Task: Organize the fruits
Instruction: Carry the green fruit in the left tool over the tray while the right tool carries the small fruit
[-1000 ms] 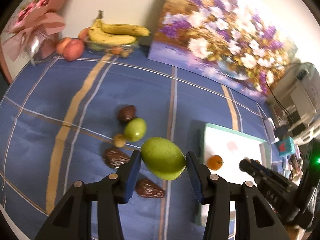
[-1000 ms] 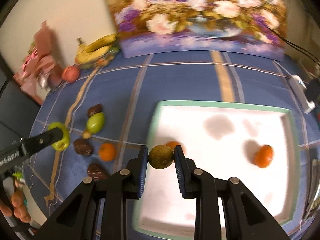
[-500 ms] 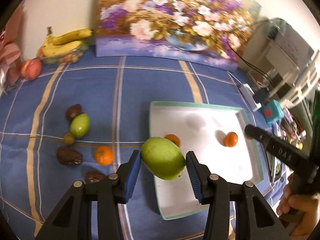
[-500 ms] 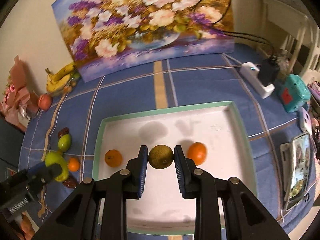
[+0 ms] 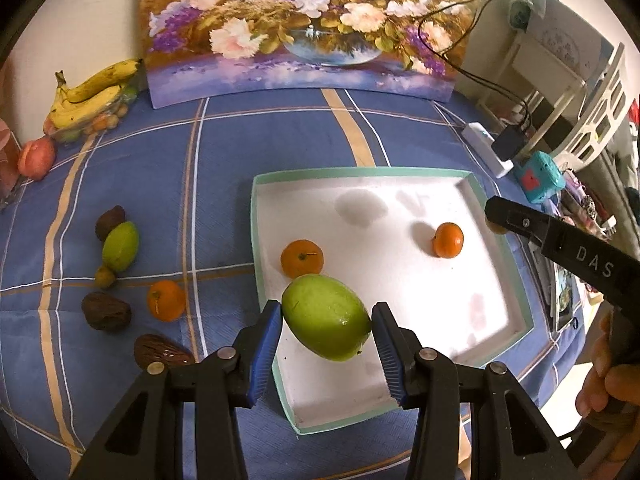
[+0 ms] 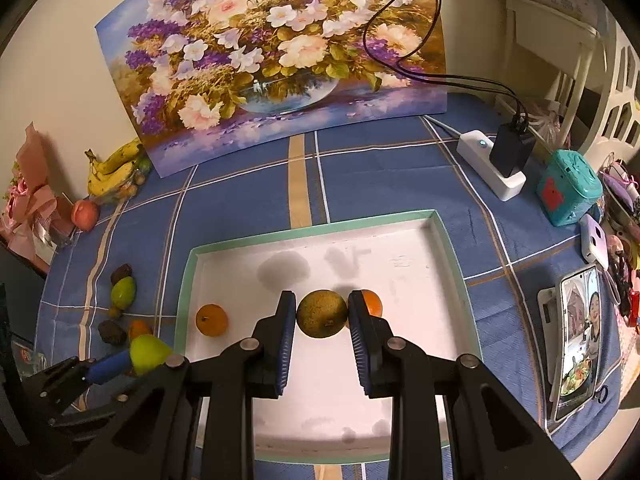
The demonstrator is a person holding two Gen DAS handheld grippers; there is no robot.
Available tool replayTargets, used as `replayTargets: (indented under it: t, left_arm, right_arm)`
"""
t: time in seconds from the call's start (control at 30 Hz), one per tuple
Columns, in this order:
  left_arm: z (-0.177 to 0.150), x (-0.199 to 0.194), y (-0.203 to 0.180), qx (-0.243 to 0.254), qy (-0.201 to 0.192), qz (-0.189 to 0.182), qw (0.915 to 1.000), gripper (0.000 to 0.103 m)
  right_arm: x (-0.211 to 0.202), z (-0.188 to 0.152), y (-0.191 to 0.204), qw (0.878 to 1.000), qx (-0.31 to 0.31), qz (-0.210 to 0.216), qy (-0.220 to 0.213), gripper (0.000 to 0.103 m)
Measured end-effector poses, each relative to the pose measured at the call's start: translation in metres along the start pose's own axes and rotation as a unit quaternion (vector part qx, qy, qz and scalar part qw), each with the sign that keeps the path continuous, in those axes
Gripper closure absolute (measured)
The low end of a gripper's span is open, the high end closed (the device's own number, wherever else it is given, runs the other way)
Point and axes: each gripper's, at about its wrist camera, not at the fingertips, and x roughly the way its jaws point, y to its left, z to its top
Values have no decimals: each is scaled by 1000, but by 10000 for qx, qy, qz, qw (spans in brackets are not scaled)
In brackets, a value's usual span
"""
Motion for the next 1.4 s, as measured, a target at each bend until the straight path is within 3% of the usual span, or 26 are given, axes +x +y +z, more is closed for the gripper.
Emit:
replayTargets:
  t: [0.5,0.9,1.13,1.4]
  left_arm:
    - [-9,29,-7,88,421,110,9990,54]
    - [-20,62,-8,180,904,279,9953,54]
    - [-21,65,-11,204,881,285,9955,54]
    - [-19,65,-10,143,892,250,9956,53]
  right_arm:
    - [21,-6,6,9993,-144,0,338,75]
    - [74,-28,8,9924,-291,-116,1186,75]
    - [95,-40,4,9880,-289,-183,1507,75]
    - [97,-39,4,9871,-365,-242,1543,75]
